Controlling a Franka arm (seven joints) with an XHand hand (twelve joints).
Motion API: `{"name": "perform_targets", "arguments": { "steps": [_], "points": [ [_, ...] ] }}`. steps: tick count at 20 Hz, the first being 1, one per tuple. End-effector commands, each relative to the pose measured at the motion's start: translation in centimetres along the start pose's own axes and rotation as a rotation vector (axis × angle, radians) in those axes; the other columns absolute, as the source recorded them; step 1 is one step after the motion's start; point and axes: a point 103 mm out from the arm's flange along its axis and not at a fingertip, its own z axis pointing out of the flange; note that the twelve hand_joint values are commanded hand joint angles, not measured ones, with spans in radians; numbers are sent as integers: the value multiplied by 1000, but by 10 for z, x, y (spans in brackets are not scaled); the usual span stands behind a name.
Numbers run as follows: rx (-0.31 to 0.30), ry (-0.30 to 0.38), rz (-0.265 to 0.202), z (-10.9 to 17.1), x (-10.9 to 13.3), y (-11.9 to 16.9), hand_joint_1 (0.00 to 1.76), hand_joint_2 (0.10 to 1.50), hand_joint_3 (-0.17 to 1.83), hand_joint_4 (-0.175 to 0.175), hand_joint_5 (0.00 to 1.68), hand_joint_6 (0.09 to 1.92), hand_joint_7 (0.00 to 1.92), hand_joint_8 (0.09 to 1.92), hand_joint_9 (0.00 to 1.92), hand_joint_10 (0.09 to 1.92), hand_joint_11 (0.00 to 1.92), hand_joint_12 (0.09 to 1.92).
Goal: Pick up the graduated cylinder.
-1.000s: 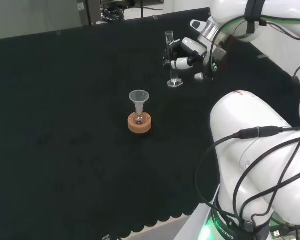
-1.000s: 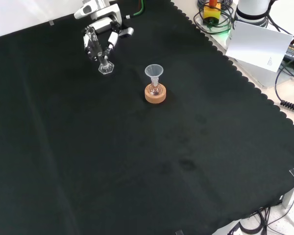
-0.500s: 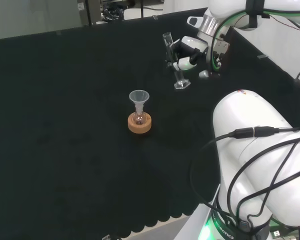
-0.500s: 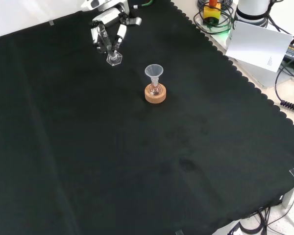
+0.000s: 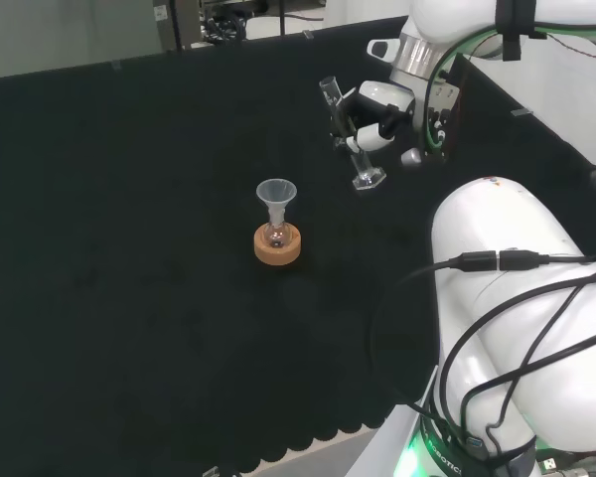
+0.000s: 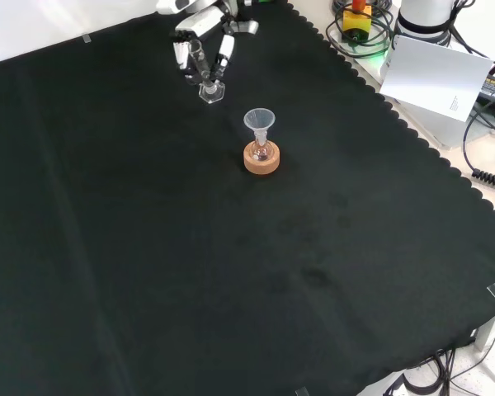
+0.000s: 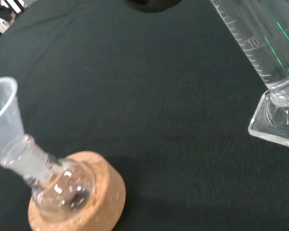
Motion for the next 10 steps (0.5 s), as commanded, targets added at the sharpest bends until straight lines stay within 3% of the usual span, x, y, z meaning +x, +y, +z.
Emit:
{"name": "perform_targets", "arguments": {
  "steps": [1,10],
  "points": [
    [65,-92,24,-2,10,-33,1392,1057,-1,-175,1034,887,939,1031,1231,663,1224,806],
    [175,-206,4,-3,5,-59,1392,1056,-1,-175,1036,884,942,1028,1232,660,1223,807]
  ]
}}
